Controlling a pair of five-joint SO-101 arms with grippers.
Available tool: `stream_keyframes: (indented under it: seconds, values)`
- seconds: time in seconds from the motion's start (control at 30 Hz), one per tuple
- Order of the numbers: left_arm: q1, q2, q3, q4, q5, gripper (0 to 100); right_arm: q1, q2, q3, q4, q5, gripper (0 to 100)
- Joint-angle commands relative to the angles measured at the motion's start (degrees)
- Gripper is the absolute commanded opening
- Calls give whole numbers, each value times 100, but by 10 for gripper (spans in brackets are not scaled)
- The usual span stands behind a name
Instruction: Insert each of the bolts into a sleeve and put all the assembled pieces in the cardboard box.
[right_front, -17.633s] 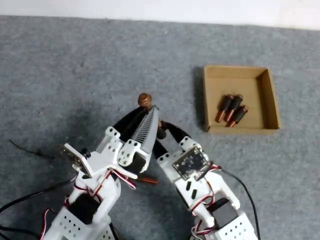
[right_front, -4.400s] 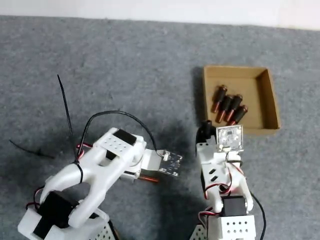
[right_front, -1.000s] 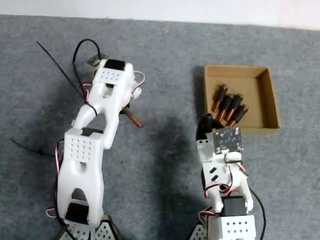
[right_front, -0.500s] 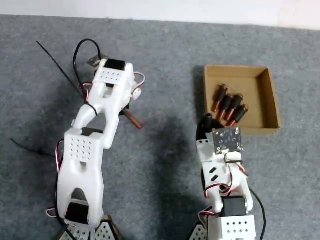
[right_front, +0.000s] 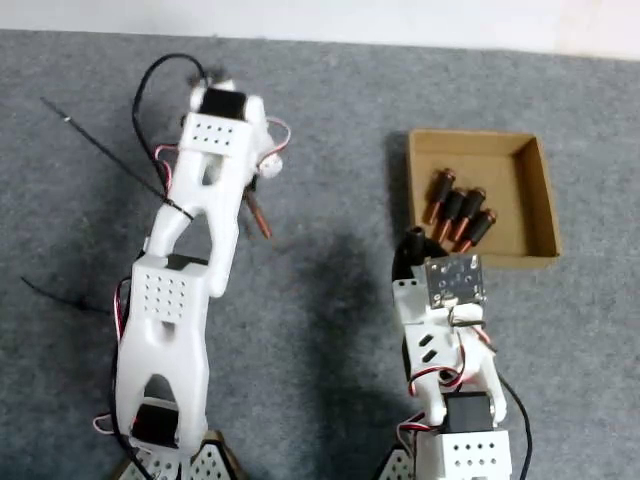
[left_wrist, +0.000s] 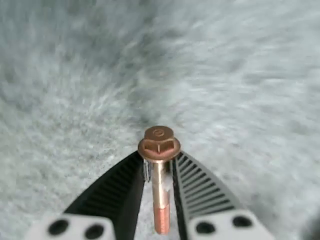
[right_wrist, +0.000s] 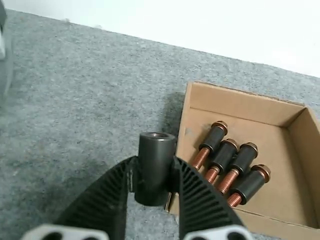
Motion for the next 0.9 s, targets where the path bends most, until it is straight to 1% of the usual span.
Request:
stream_keyframes:
  seconds: [0.0,0.13,0.37,0.43,0.5,0.67,0.73,0.87]
  values:
    - [75,-1024,-602,202,-571,3,66,-84,435,-207,62,5]
    - [92,-1807,-593,202,-1125,3,66,-84,435,-207,62,5]
    - [92,-3363,-567,220,-1582,3,66,-84,435,-207,62,5]
    - [101,-3758,-391,220,-1635,3,66,-84,435,-207,62,5]
    - [101,-4268,119,229,-1626,3,66,-84,435,-207,62,5]
    - [110,-5895,2114,193,-1644,3,66,-84,435,-207,62,5]
    - [233,-6554,2800,193,-1653,3,66,-84,435,-207,62,5]
    - [365,-7873,4057,193,-2013,3,66,-84,435,-207,62,5]
